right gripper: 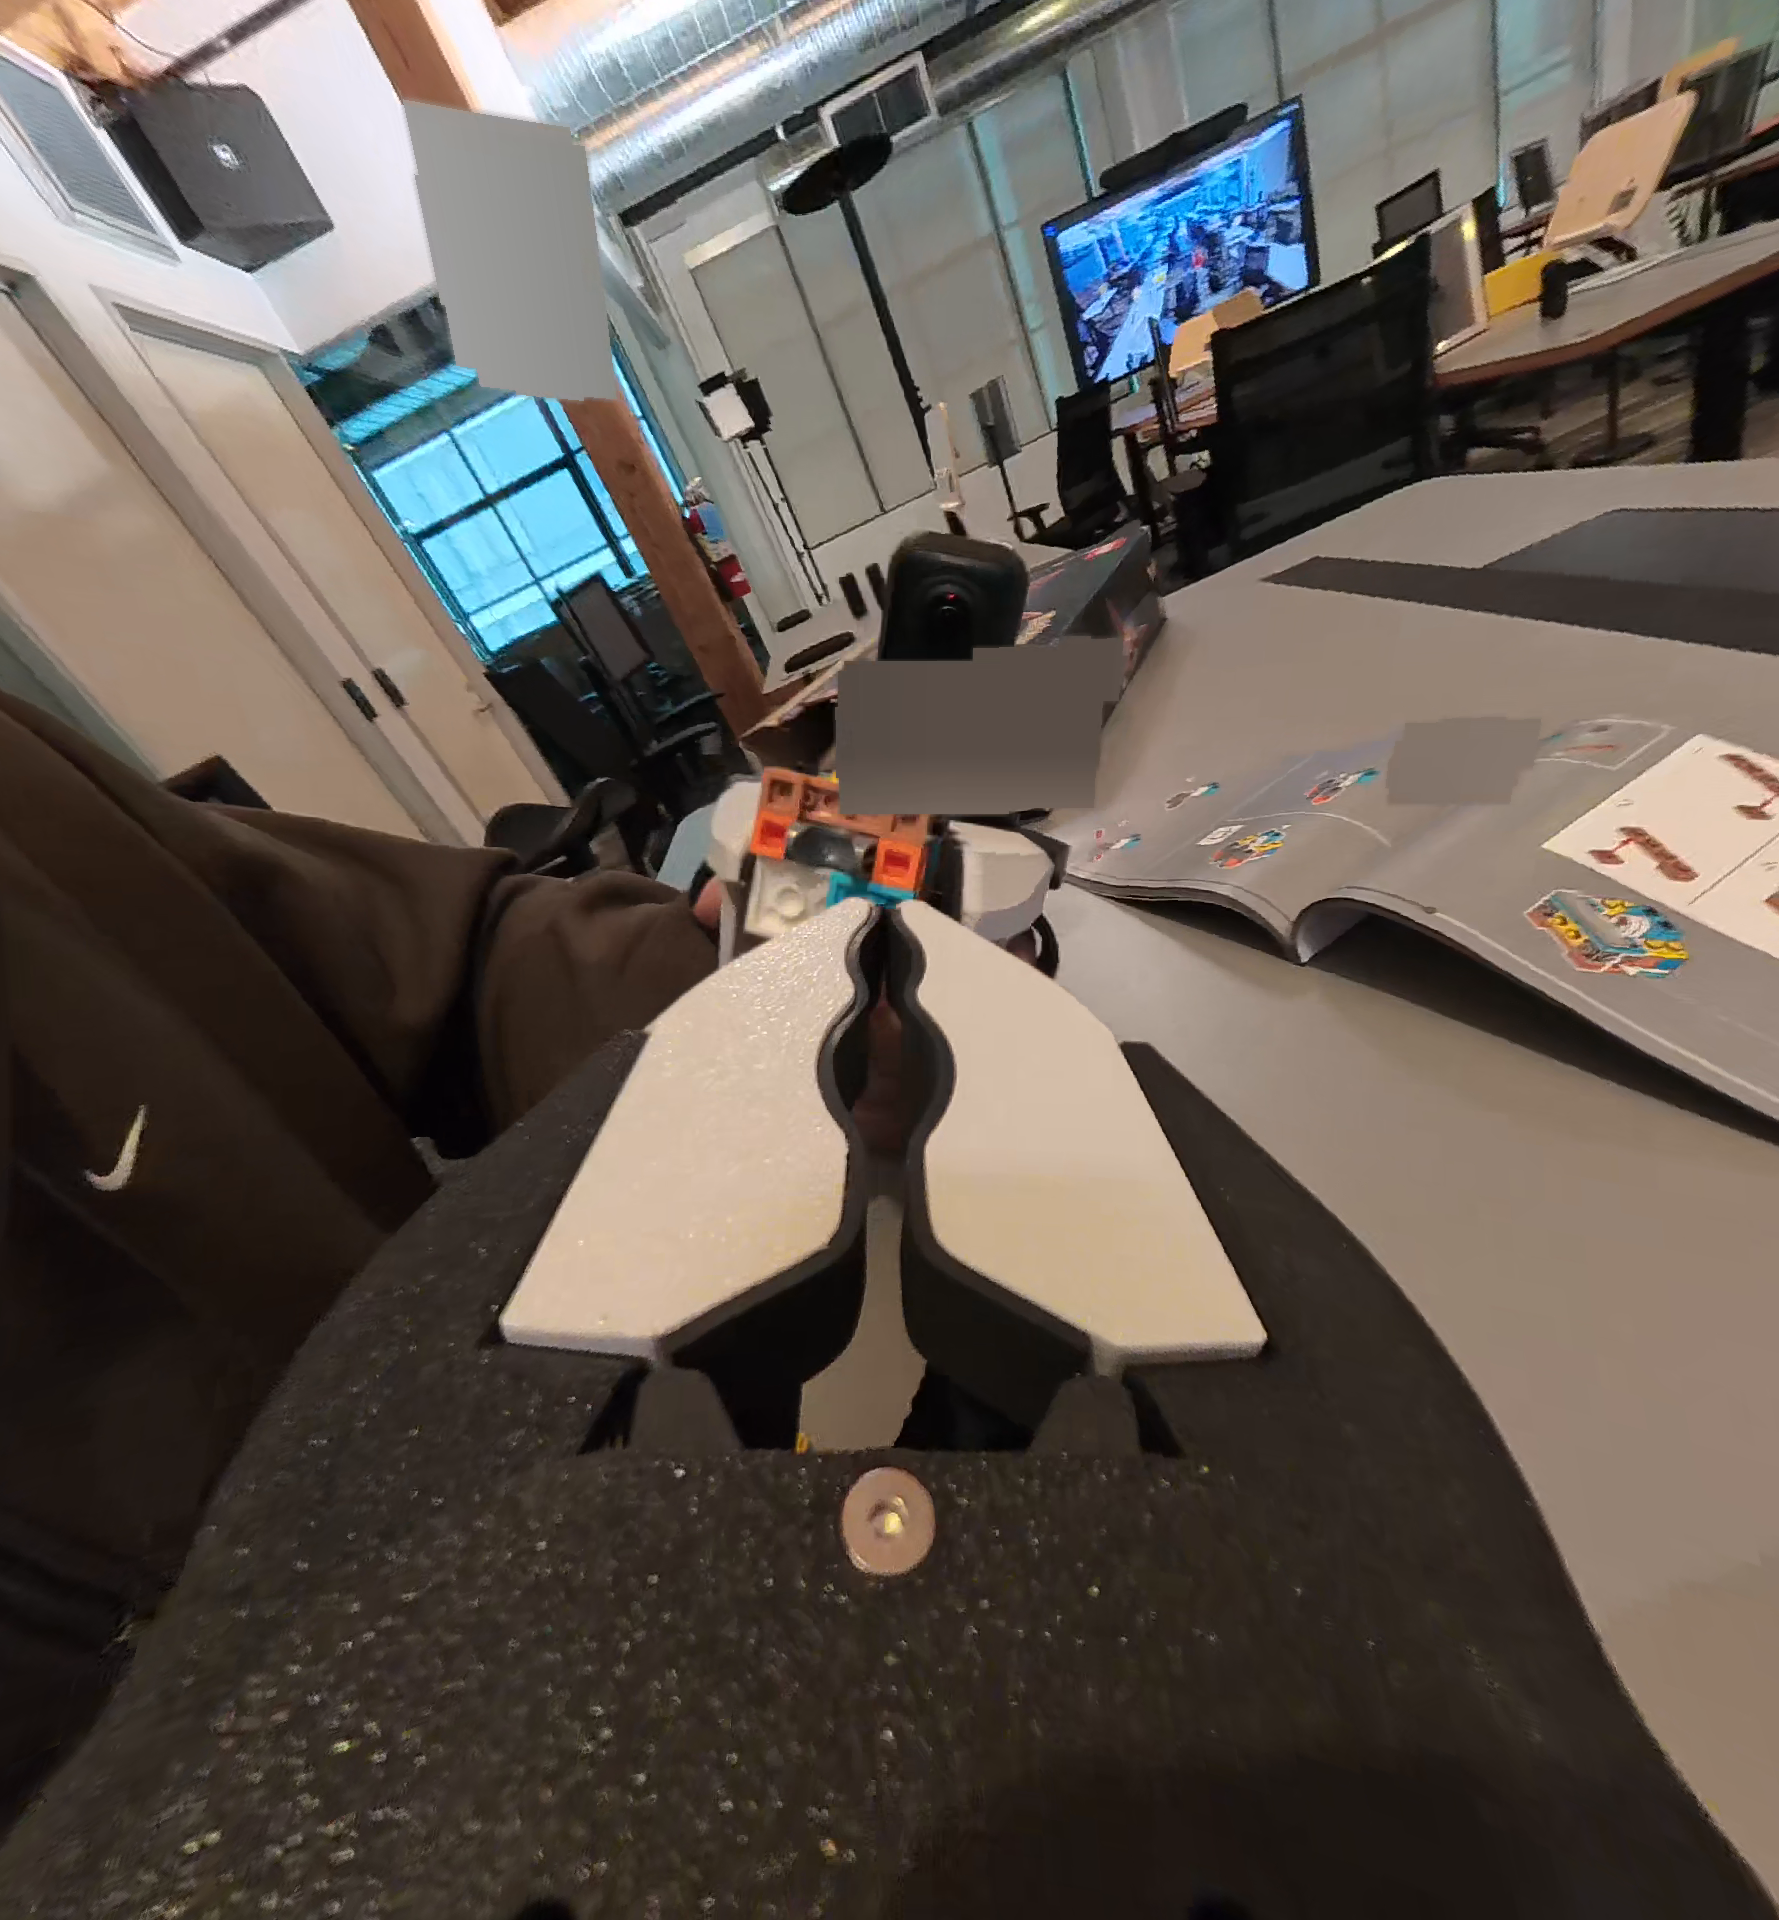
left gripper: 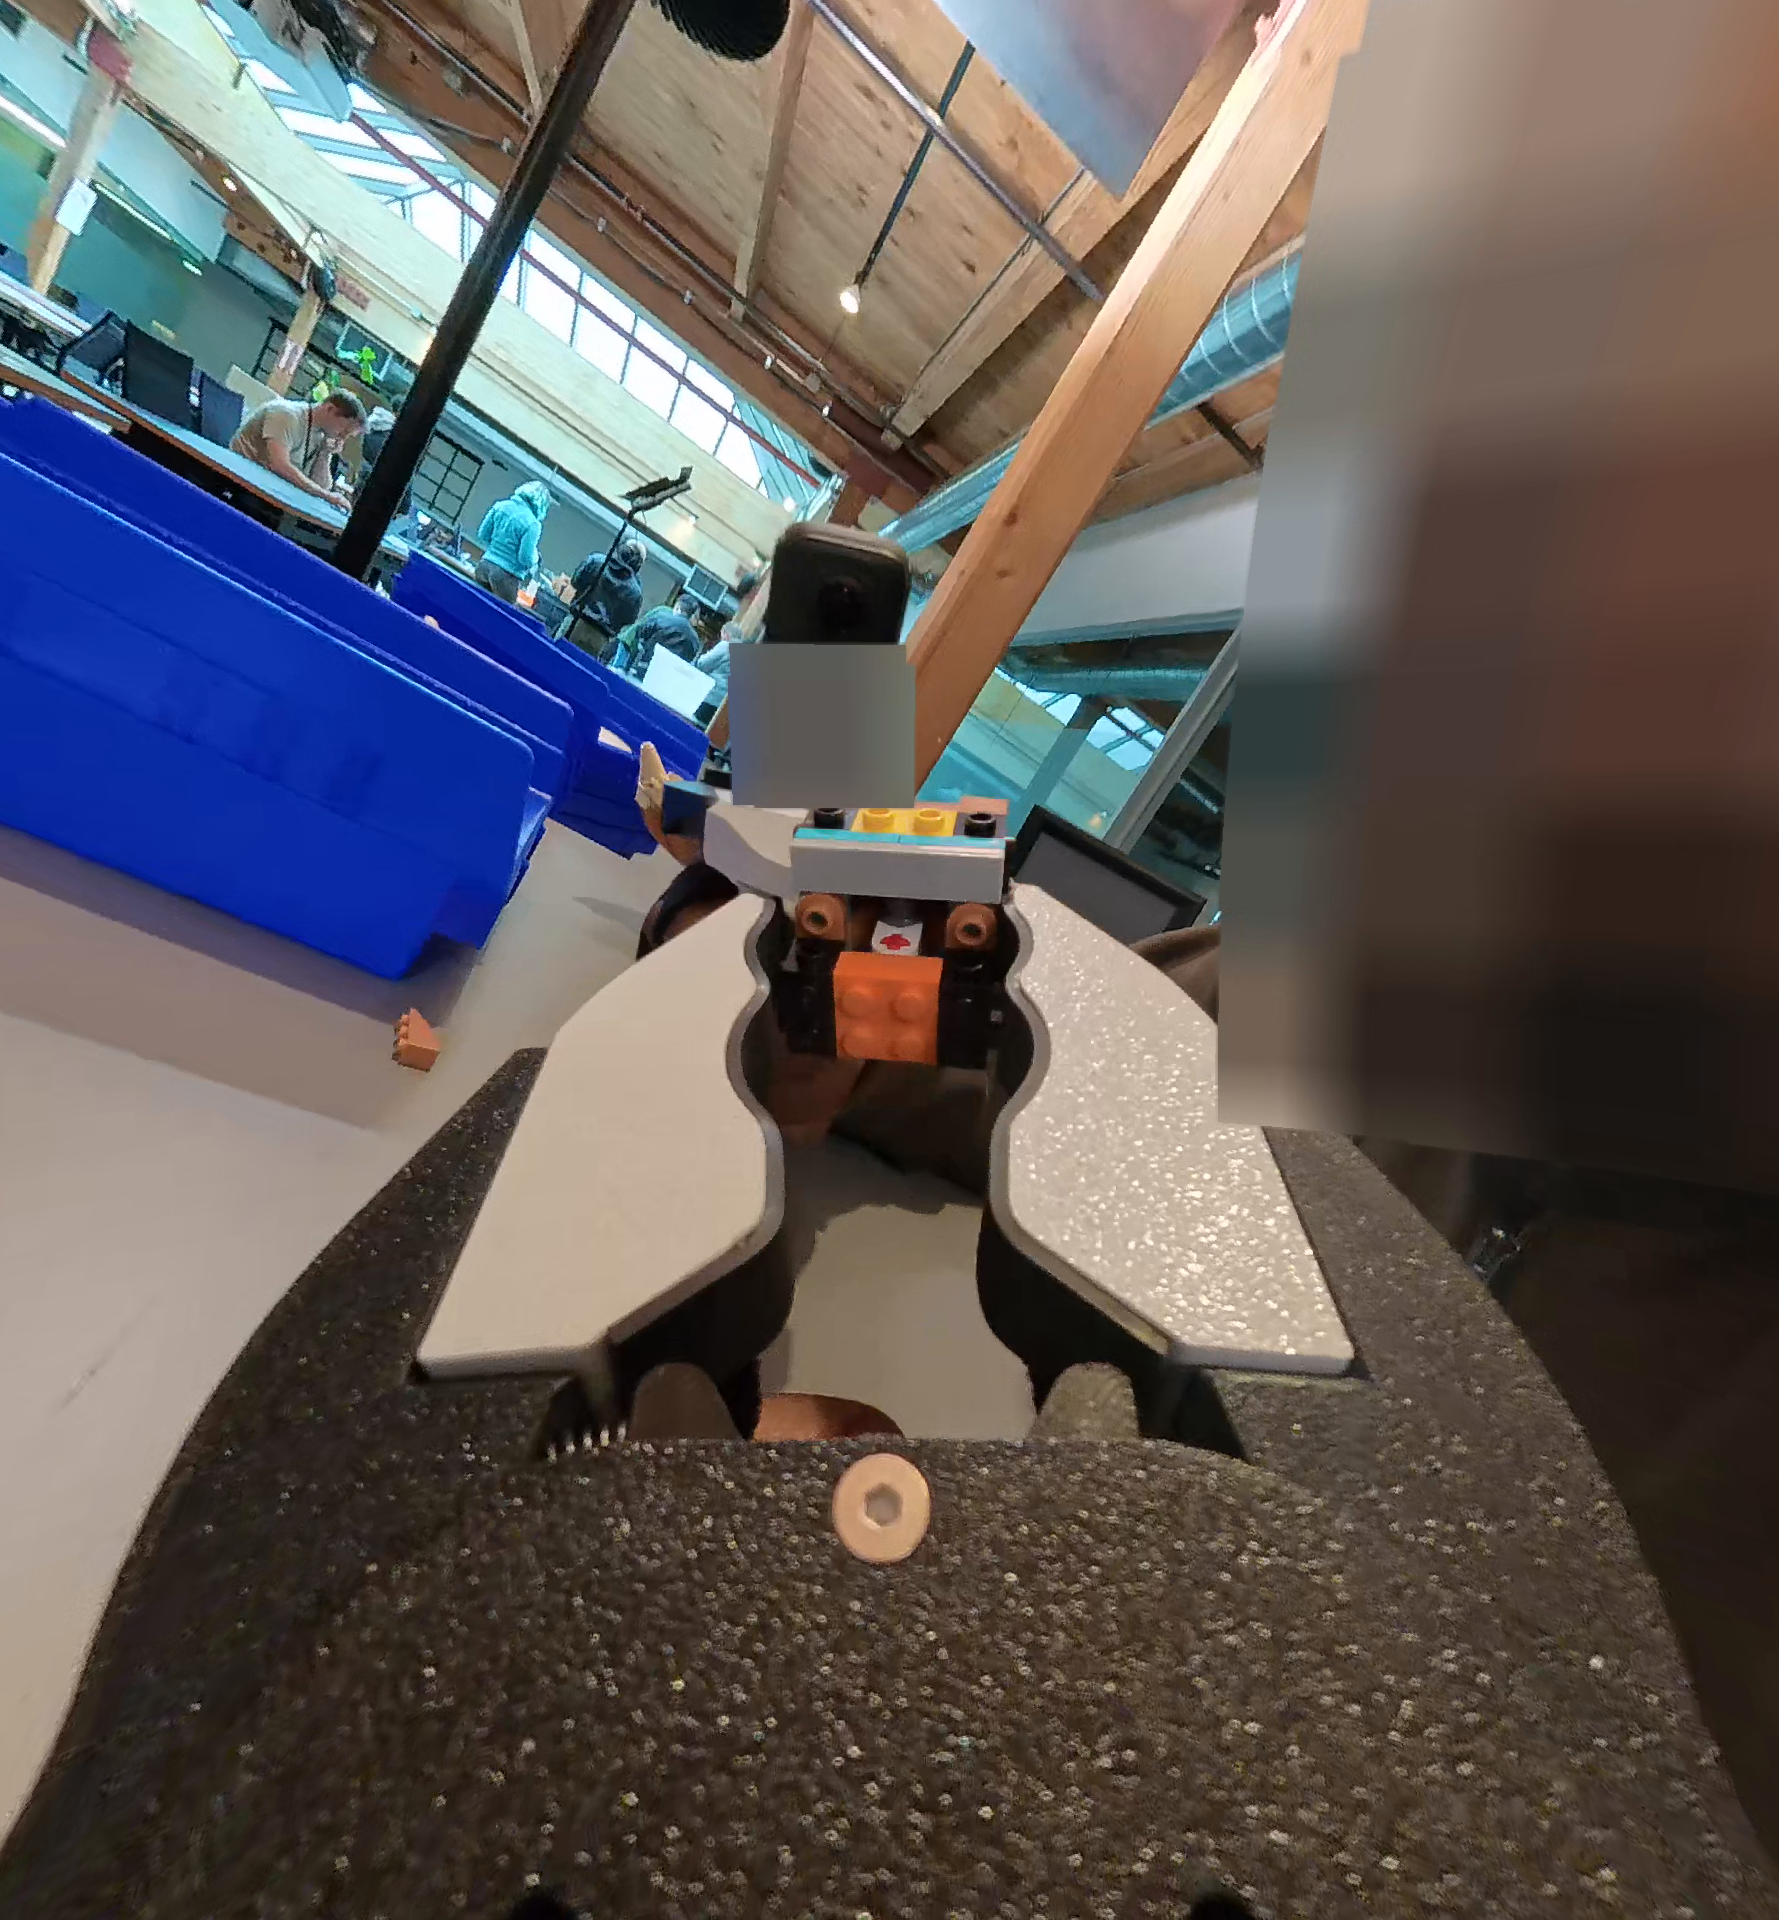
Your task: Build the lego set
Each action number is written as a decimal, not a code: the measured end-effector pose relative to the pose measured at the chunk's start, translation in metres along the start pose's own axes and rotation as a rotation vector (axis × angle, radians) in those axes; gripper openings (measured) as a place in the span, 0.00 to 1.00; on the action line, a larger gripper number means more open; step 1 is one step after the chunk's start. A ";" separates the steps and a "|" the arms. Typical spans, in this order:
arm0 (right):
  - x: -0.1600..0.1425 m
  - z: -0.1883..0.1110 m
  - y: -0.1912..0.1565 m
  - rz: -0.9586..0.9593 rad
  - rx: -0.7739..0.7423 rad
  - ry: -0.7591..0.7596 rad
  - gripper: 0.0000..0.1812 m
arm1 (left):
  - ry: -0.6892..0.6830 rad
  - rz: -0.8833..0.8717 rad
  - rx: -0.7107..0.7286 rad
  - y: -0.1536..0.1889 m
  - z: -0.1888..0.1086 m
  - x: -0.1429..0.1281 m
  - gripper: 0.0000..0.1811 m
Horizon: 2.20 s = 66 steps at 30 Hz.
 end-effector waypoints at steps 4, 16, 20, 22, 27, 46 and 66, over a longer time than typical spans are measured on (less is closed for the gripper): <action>0.000 0.000 0.000 -0.025 -0.036 -0.004 0.00 | 0.025 -0.017 0.007 -0.002 -0.002 0.002 0.22; -0.001 0.003 -0.003 -0.024 -0.048 -0.014 0.09 | -0.025 0.104 0.082 0.000 0.000 0.001 0.22; -0.001 0.003 -0.004 -0.029 -0.055 -0.017 0.10 | -0.037 0.149 0.105 0.001 0.001 0.001 0.22; 0.000 0.003 -0.004 -0.033 -0.061 -0.016 0.10 | -0.045 0.165 0.111 0.001 0.001 0.001 0.22; -0.001 0.003 -0.004 -0.047 -0.075 -0.024 0.10 | -0.069 0.202 0.121 0.003 0.003 -0.001 0.22; 0.001 0.001 -0.006 -0.037 -0.006 -0.038 0.08 | -0.078 0.159 0.065 0.007 0.005 -0.003 0.22; -0.007 0.000 0.005 -0.175 -0.086 -0.120 0.09 | 0.099 -0.040 -0.021 0.000 -0.006 0.007 0.22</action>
Point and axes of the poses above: each gripper's, where its closed fingertips meet, z out along the fingers, x out of its top, y = z × x across the jaws, the point moved 8 cm from there along -z, back along the fingers, and after that the axes turned 1 degree about -x, right-handed, at the moved point
